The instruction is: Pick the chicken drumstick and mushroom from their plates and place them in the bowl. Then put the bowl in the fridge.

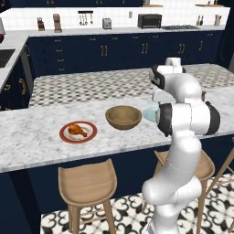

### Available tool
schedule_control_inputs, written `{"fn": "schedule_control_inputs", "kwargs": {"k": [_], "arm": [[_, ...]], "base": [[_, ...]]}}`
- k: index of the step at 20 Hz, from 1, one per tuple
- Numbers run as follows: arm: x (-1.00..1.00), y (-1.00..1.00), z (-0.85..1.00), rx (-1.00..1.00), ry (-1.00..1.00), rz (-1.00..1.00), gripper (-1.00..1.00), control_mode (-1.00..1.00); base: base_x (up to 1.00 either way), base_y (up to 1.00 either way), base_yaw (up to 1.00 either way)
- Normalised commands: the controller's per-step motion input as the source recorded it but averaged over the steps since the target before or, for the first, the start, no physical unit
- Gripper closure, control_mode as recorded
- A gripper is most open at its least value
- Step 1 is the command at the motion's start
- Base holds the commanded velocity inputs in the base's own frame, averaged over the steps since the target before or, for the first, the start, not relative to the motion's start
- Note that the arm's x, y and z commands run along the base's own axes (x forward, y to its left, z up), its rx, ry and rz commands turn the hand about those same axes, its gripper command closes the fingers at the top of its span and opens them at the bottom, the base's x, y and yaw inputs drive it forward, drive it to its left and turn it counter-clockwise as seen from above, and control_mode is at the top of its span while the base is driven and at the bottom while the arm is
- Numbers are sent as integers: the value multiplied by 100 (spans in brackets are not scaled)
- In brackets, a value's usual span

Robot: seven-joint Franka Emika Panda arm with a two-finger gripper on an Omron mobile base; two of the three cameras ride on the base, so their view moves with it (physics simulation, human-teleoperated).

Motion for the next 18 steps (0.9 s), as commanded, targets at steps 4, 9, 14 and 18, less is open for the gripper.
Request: {"fn": "schedule_control_inputs", "kwargs": {"k": [4,9,14,18], "arm": [[88,-36,-51,0,0,4,-100,-100],[81,-21,-76,0,-3,6,-100,-100],[49,-26,-34,0,-12,2,-100,-100],[9,0,-28,0,-6,0,-100,-100]], "base": [[0,0,0],[0,0,0],[0,0,0],[0,0,0]]}}
